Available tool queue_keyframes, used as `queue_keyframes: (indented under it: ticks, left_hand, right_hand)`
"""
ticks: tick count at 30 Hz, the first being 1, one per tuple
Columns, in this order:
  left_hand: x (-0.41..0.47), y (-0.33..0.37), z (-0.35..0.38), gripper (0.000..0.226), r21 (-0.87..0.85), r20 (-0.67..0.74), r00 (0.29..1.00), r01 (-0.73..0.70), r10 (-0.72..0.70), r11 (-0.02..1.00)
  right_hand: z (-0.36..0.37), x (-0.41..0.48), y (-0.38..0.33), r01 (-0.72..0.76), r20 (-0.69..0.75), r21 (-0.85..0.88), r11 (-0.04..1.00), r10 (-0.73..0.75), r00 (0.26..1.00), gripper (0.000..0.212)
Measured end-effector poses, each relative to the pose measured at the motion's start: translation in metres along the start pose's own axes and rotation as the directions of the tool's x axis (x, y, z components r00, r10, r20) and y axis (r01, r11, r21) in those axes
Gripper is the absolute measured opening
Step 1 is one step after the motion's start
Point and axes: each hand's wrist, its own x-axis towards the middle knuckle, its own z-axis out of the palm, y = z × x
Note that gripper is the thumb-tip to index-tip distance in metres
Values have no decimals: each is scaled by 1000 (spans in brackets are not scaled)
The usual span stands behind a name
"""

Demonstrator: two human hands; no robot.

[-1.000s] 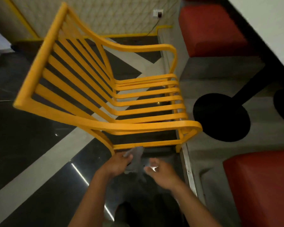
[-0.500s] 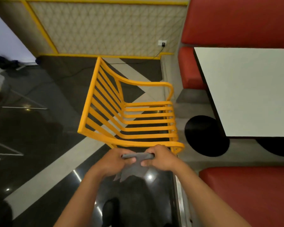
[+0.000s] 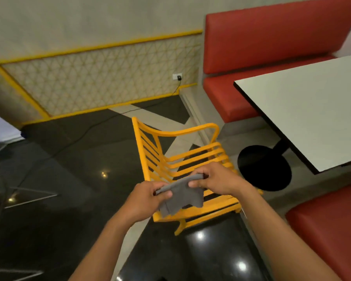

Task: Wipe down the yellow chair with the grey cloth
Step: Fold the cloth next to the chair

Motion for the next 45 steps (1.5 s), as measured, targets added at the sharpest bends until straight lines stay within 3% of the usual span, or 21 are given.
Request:
queue_keyframes:
  ticks: [8,21,27,33,39,45]
  left_hand:
    - [28,-38,-120,13,-29,-45,999,-31,29,999]
    - [162,-110,-281,13,-114,-76,995,56,-65,992]
    - [252,-110,-350,11,-52,-11,999,43,-44,998]
    - [342,-94,-393,9,-30,166,984,-65,70,997]
    - [442,-79,-412,11,39,327,923,-226,201,973]
    - [529,-40,-432,6,59,526,784,-420,329,905]
  right_hand:
    - [38,78,-74,10,-130,103,995,3,991,28]
    - [34,317,-132,31,-130,75,997,-21,991,23]
    - [11,397,-154,-11,-234,102,995,35,972,21]
    - [-31,433,-155,-111,-319,54,992,122,940,26]
    - [-60,459,-163,-286,-492,66,956,280,824,28]
    - [-61,470,-180,-379,-683,258,889,445,579,22]
